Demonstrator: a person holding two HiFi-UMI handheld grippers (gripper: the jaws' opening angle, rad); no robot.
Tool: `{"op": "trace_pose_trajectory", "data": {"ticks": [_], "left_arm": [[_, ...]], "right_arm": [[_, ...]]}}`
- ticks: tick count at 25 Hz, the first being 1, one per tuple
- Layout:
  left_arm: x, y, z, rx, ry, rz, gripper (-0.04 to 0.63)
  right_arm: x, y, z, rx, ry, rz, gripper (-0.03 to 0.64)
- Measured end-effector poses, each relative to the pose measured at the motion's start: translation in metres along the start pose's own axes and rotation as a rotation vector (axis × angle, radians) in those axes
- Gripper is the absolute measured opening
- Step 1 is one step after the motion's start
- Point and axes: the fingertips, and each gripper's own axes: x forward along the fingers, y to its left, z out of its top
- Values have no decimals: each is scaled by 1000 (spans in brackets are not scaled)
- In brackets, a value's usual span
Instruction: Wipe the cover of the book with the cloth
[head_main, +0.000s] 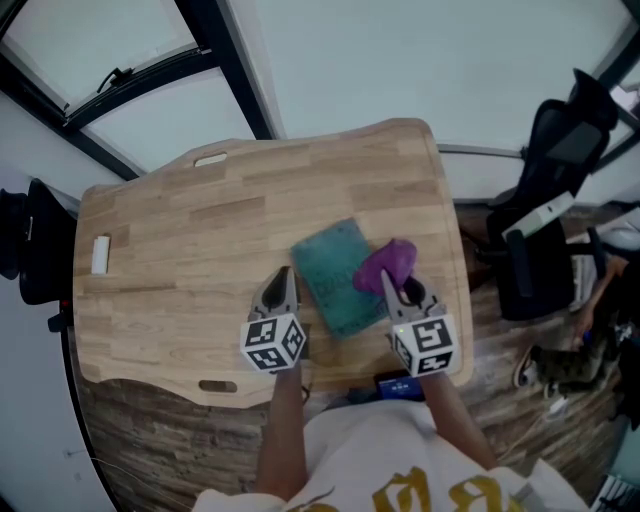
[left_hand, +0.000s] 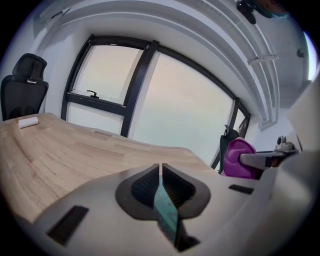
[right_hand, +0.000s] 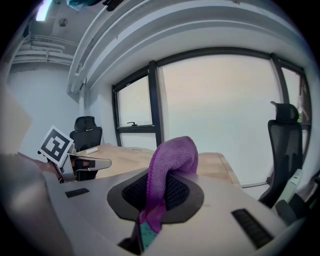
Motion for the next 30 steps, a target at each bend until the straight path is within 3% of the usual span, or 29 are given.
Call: {"op": "trace_pose_trajectory", "data": {"ticks": [6, 20, 30], "left_arm": [[16, 9, -24, -49, 81, -2, 2], [42, 12, -79, -213, 257, -54, 126], [52, 9, -92, -216, 312, -83, 132]], "right_arm": [[20, -3, -9, 1, 42, 9, 32], [54, -9, -30, -9, 115, 45, 32], [69, -9, -37, -20, 144, 61, 32]]}}
